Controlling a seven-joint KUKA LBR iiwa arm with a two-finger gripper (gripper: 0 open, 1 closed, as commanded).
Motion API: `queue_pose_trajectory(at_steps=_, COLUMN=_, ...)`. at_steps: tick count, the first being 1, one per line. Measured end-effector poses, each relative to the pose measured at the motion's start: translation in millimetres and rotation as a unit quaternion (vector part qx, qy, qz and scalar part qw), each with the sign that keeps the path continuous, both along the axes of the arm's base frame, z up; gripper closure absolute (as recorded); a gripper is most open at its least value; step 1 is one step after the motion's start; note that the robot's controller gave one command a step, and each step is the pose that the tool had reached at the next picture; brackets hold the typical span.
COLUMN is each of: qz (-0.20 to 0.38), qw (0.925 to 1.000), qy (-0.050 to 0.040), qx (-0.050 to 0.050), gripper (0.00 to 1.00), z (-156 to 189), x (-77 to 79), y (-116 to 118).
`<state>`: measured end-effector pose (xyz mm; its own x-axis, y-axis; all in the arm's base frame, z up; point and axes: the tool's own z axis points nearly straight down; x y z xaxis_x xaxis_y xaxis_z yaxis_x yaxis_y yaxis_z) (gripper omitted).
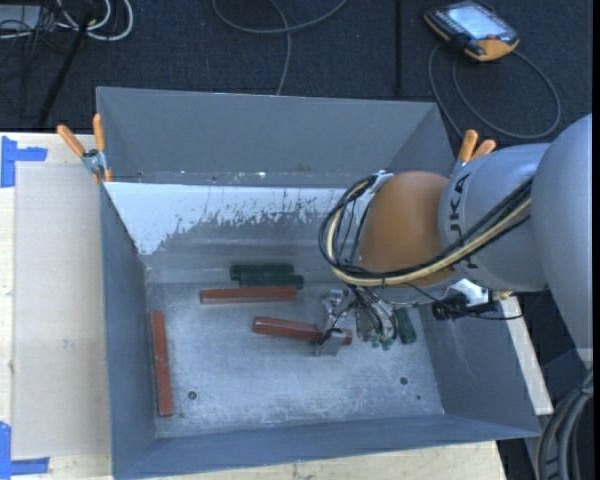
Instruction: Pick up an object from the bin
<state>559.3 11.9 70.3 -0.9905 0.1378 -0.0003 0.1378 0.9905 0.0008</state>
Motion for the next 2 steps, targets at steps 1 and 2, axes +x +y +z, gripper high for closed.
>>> queue_pose_trajectory(at_steps=1, qz=0.0, qw=1.0, qy=0.0, qx=0.0, gripper=1.0, z=0.0, x=0.0, y=0.0)
queue_pose_trajectory(at_steps=2, qz=0.0, qw=1.0, qy=0.0009, qx=0.0, gripper=1.0, z=2.8, x=-0.6, y=0.1)
